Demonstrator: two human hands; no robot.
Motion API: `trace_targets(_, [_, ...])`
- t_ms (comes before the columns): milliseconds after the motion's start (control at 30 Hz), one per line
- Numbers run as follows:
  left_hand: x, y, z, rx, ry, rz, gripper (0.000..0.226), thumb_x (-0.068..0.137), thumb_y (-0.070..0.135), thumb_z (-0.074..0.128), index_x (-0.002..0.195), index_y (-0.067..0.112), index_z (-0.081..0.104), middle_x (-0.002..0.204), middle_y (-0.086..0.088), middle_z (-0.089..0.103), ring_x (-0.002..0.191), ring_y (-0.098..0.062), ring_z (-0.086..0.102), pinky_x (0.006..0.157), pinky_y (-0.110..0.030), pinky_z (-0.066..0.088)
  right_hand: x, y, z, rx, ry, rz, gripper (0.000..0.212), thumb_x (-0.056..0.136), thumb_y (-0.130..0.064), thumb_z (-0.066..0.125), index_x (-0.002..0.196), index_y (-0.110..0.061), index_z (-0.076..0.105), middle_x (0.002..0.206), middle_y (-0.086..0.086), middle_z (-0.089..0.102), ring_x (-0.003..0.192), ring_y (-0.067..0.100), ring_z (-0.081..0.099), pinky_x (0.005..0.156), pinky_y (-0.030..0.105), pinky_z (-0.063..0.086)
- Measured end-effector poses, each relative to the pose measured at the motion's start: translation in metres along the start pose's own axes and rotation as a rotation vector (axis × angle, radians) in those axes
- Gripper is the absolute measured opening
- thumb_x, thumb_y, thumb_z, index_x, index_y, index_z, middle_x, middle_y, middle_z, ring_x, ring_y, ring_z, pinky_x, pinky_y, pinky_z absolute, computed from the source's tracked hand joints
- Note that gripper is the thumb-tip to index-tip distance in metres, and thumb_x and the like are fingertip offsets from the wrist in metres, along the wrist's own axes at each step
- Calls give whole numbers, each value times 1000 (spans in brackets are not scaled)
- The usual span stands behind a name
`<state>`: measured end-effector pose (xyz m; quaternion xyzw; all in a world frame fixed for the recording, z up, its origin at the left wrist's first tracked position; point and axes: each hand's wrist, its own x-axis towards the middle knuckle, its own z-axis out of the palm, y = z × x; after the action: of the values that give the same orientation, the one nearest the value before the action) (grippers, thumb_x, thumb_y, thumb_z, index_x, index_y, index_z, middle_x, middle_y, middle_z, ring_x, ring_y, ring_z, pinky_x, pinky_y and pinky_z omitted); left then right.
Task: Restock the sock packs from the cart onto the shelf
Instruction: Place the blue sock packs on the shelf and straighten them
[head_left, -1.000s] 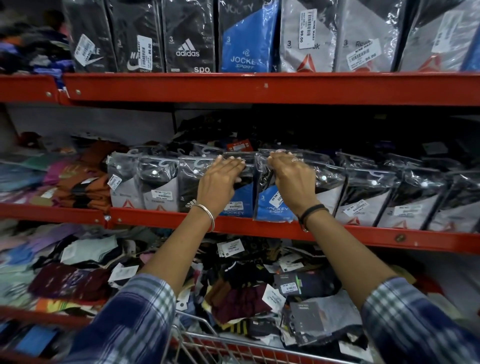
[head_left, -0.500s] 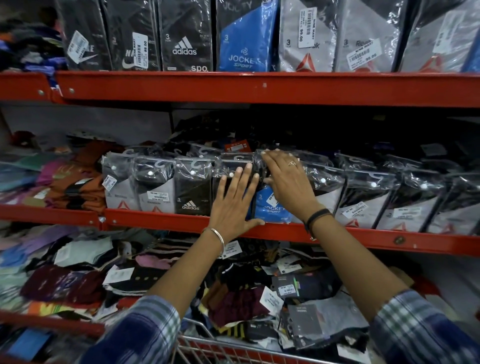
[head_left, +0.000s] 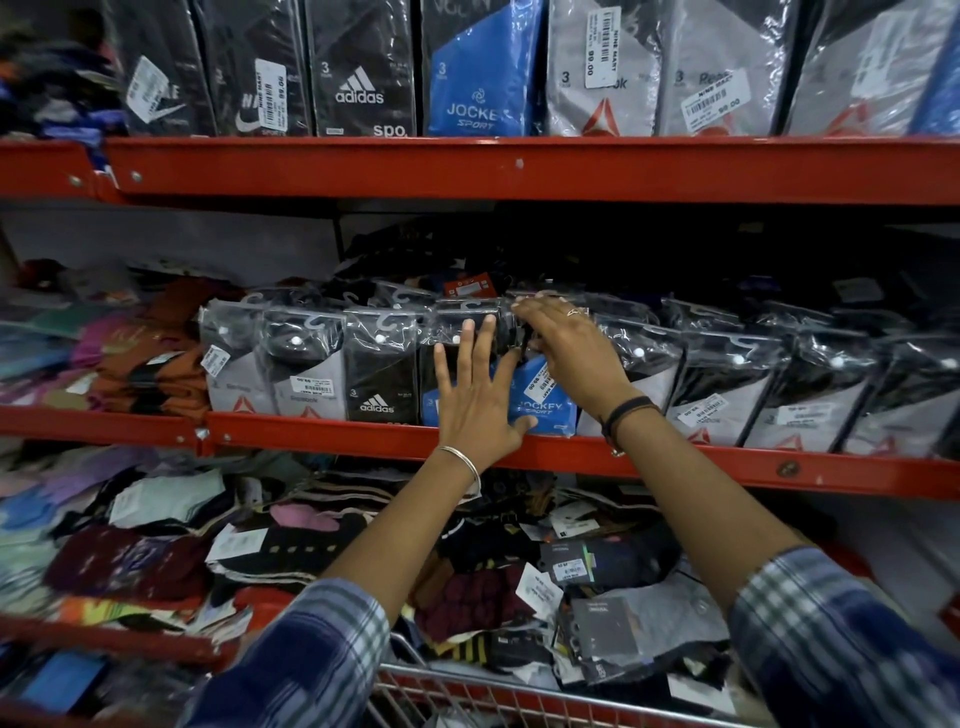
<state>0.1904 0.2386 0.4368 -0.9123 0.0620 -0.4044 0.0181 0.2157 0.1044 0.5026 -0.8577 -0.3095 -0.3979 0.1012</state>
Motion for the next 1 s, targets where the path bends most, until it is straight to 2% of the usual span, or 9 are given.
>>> trace_targets(133, [0,6,0,70,-19,-49,88,64,68,67,132,18,43,152,-9,-3,138,-30,-14,104,-62,-15,0,2,0,3,30,3,57,75,22,56,124,-5,55,126,14,61,119,32,54,91,42,50])
trace_targets(233, [0,10,0,72,-92,-85,89,63,62,70,134,20,38,152,-10,-8,138,-31,-16,102,-71,-4,0,1,-1,15,41,26,60,67,28,53,118,-4,60,118,18,65,101,35,65,73,42,57])
trace_targets(400, [-6,1,8,-19,-54,13,77,67,57,65,129,17,41,153,-11,-8,140,-29,-19,104,-68,-2,-19,0,1,40,13,51,61,65,27,56,116,-5,61,115,17,67,87,34,69,60,38,58])
trace_targets(500, [-16,-19,13,-112,31,106,76,81,58,51,139,14,28,155,-6,-6,142,-24,-13,113,-57,-1,-34,-7,8,17,39,44,58,73,18,59,126,-4,52,128,17,58,109,33,60,82,41,55])
trace_targets(567, [-24,-30,17,-122,46,136,79,88,56,40,146,13,8,155,-2,-19,142,-22,-11,116,-46,-1,-50,-14,19,-100,18,-9,59,81,1,62,136,-4,41,144,16,43,131,30,41,108,44,34])
trace_targets(633, [-33,-38,24,-136,16,119,78,92,56,28,146,12,-7,152,-2,-26,142,-22,-11,117,-39,-4,-74,-18,39,-155,-53,-27,62,91,-18,52,144,-7,21,157,9,9,143,23,13,117,40,11])
trace_targets(700, [-38,-43,30,-134,-34,93,76,93,57,18,145,11,-13,151,-4,-29,142,-22,-13,116,-35,-9,-96,-17,59,-131,-141,12,59,98,-36,28,146,-13,3,156,1,-18,143,15,-11,118,37,1])
trace_targets(800, [-38,-46,39,-90,-68,94,74,93,58,9,144,11,-16,150,-7,-31,141,-22,-16,115,-33,-14,-107,-14,73,-118,-236,91,59,99,-49,2,146,-13,2,156,5,0,142,12,-15,114,38,12])
trace_targets(1000, [-34,-45,52,-77,-57,82,73,93,59,4,144,10,-16,150,-9,-31,141,-23,-18,115,-37,-10,-99,-18,73,-98,-247,147,65,97,-51,4,147,-10,12,155,5,7,143,15,2,116,33,6])
